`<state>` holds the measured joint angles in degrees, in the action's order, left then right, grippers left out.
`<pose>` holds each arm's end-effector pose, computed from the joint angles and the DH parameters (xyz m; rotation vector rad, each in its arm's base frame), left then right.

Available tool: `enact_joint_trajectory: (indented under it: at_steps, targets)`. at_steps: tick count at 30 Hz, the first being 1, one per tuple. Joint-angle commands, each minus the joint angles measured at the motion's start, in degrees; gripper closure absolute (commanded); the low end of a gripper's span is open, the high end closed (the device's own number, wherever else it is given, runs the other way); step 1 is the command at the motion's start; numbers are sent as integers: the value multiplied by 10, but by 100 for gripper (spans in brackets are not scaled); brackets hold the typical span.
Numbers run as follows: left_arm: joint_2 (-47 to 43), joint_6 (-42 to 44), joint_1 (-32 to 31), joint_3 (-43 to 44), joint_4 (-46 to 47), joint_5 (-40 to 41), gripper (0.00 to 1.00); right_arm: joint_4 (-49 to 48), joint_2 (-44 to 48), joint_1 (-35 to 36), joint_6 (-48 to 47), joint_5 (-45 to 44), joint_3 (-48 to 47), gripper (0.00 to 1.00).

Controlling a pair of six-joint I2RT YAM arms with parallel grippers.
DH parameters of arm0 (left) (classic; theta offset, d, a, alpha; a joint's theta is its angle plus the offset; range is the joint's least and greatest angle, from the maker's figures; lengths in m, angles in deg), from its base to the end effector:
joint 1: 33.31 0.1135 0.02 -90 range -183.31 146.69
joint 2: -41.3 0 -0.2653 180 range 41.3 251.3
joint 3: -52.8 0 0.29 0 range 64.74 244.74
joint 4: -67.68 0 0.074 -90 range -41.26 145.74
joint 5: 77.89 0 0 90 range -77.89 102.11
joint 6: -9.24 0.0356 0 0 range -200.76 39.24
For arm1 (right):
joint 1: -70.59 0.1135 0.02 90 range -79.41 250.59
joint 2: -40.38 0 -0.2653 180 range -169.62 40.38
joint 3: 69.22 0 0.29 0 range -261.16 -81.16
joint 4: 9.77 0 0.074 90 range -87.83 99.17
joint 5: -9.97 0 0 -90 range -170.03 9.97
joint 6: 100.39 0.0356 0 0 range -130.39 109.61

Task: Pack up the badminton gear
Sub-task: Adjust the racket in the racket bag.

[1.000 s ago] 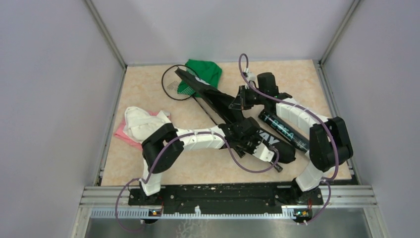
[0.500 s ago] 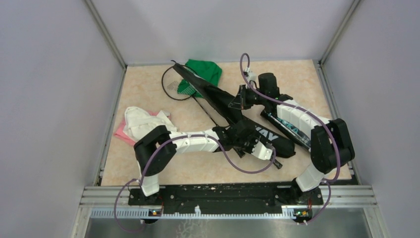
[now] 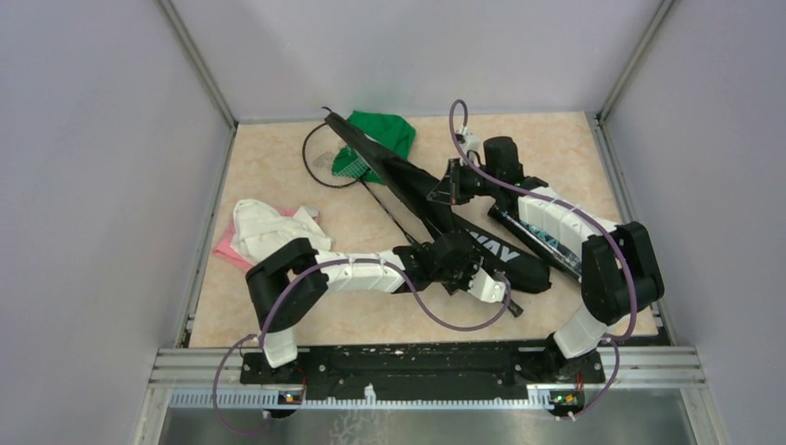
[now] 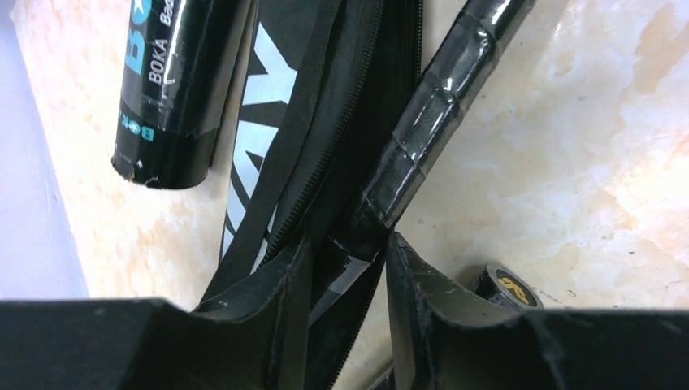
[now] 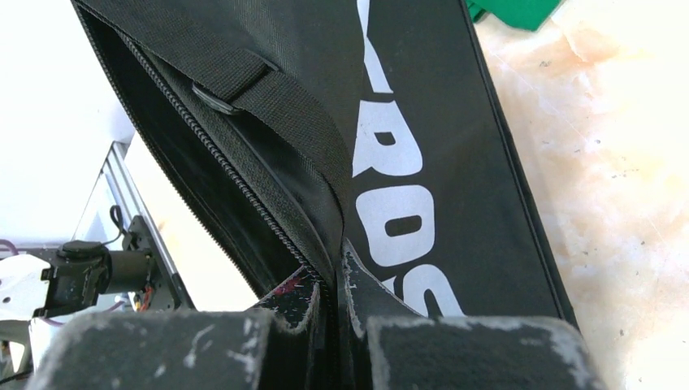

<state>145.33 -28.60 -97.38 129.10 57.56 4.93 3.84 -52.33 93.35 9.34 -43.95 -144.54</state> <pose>0.1829 -0.3863 0.1689 1.9351 1.1229 -0.2531 0.3583 0.1731 0.2389 -0.4540 2.1441 1.0961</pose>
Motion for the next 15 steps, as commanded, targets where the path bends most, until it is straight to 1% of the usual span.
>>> enact_joint_trajectory:
  at_steps: [1, 4, 7, 10, 15]
  targets:
    - [-40, -19, 24, -21, 48, 137, 54, 38, 13, -7, 4, 4, 8, 100]
    - [-51, -5, 24, -35, 39, 133, 45, 38, 13, -8, 3, 4, 8, 100]
    - [-63, 15, 24, -49, 29, 134, 40, 37, 12, -7, 3, 4, 8, 100]
    - [-73, 29, 24, -59, 21, 139, 38, 36, 11, -7, 3, 4, 8, 100]
    - [-80, 60, 25, -65, -13, 115, 39, 37, 11, -7, 3, 5, 7, 100]
